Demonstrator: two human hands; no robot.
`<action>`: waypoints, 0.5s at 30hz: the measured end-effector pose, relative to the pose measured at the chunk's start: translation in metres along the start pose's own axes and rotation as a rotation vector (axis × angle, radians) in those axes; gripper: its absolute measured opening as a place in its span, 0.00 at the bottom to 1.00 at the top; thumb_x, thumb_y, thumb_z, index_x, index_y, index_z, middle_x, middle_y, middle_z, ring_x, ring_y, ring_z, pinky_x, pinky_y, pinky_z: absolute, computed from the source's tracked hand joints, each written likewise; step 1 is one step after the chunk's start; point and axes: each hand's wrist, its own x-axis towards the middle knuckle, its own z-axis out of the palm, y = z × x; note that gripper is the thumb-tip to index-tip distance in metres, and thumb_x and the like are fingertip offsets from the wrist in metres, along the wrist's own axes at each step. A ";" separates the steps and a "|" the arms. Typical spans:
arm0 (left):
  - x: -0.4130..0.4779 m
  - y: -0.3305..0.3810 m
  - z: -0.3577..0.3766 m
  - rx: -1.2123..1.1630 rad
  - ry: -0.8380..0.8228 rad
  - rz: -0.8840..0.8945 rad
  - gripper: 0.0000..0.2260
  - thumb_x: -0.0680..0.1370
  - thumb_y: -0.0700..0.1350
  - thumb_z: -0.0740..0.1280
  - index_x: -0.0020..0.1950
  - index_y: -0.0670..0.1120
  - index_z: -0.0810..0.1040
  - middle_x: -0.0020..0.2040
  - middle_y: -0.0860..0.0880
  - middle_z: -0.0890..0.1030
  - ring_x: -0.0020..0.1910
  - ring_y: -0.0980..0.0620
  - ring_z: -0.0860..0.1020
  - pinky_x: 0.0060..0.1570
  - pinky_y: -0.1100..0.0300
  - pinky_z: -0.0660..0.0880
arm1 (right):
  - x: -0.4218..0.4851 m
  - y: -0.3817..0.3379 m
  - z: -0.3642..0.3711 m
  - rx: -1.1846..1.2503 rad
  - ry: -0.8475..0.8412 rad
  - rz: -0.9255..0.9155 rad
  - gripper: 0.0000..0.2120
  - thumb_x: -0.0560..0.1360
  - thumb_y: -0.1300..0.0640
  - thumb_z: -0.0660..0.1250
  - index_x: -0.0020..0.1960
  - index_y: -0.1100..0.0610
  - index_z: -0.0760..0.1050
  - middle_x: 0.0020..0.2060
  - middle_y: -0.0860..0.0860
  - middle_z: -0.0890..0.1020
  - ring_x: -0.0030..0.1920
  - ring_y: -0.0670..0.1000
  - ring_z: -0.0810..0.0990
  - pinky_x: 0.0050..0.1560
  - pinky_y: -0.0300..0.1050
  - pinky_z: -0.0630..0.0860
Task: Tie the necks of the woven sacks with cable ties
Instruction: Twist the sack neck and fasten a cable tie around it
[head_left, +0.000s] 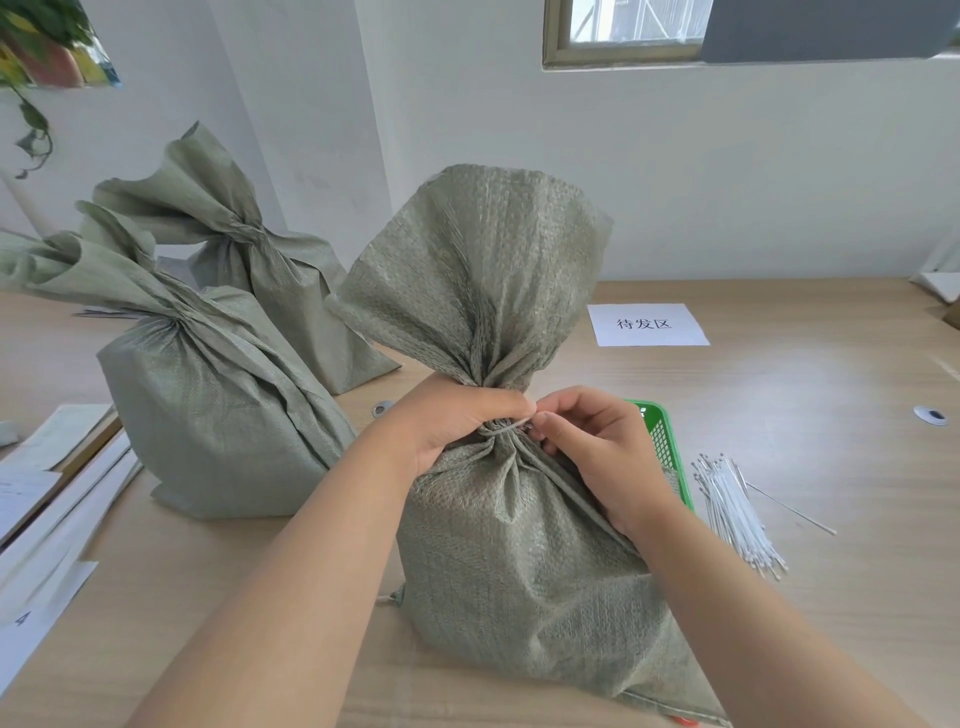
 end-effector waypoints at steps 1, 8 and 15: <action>0.001 -0.001 -0.001 0.005 0.002 -0.009 0.10 0.63 0.44 0.78 0.42 0.44 0.88 0.45 0.46 0.88 0.48 0.47 0.86 0.59 0.50 0.79 | -0.001 -0.001 0.000 -0.010 -0.013 0.005 0.03 0.76 0.68 0.69 0.44 0.65 0.80 0.34 0.54 0.81 0.34 0.48 0.77 0.39 0.38 0.76; 0.005 -0.006 -0.002 -0.050 -0.010 -0.001 0.06 0.72 0.46 0.79 0.42 0.45 0.85 0.46 0.51 0.88 0.48 0.56 0.85 0.50 0.62 0.78 | -0.004 -0.005 -0.002 -0.144 -0.074 0.040 0.05 0.77 0.60 0.66 0.43 0.61 0.75 0.32 0.55 0.72 0.34 0.53 0.65 0.34 0.46 0.62; 0.005 -0.007 -0.009 0.020 -0.319 0.022 0.07 0.67 0.43 0.78 0.40 0.53 0.84 0.45 0.46 0.83 0.50 0.49 0.81 0.62 0.51 0.75 | -0.006 -0.011 0.000 -0.205 -0.074 0.050 0.08 0.78 0.60 0.65 0.41 0.59 0.75 0.31 0.53 0.72 0.35 0.52 0.65 0.38 0.49 0.62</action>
